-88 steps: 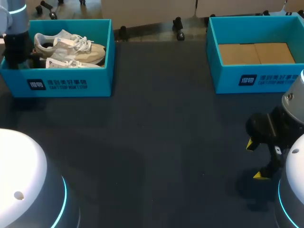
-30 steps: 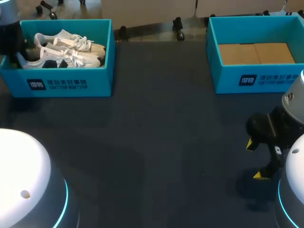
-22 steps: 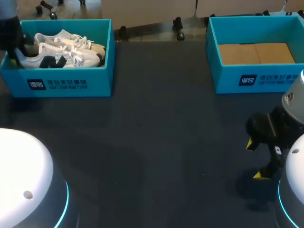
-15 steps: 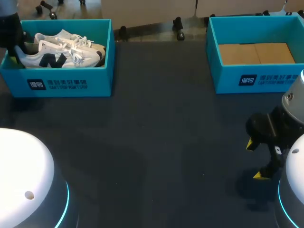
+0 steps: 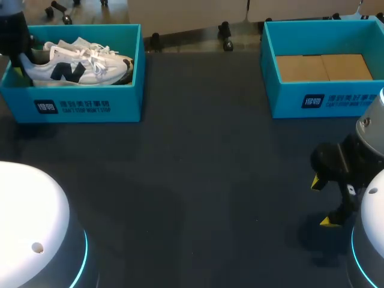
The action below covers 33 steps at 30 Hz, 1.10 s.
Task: Take the shoe out of the shoebox, open the shoe tongue, remove and reinsert the insole, then place the shoe into the shoebox
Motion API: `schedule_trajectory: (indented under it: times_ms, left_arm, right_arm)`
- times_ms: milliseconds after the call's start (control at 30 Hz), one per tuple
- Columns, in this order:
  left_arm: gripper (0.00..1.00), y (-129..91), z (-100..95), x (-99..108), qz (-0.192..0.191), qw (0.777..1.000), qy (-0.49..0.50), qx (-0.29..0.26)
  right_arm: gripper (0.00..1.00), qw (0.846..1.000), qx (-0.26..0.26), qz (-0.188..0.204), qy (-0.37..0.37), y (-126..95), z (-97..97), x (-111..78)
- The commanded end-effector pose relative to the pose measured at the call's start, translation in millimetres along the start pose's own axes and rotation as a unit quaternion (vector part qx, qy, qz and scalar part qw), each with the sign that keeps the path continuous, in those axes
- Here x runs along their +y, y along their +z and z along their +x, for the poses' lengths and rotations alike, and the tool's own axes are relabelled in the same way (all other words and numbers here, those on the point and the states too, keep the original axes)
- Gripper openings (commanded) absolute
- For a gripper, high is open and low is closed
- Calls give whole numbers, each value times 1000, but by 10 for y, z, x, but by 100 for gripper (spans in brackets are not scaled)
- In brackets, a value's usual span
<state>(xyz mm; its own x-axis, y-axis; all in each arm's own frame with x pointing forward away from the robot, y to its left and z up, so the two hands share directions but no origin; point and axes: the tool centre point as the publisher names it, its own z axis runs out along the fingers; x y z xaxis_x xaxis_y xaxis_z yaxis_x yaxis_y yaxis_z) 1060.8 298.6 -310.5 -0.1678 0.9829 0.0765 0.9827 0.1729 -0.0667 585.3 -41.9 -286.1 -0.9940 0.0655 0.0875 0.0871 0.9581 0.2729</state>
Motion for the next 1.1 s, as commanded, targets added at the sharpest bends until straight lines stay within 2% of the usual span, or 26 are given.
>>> schedule_trajectory:
  times_ms: [33, 700, 933, 1100]
  left_arm:
    - [0, -21, -9, 50, 4, 1000, -5, 0]
    - [0, -581, 182, 53, -7, 999, -30, -10]
    - [0, -834, 316, -125, -11, 1000, -18, -13]
    - [0, -1012, 458, -343, -20, 1000, -21, 1]
  right_arm:
    - [100, 1000, -1, 0, 0, 10, 5, -2]
    - [100, 1000, -1, 0, 0, 10, 5, -2]
    - [100, 1000, -1, 0, 0, 10, 5, -2]
    - [100, 1000, -1, 0, 0, 10, 5, -2]
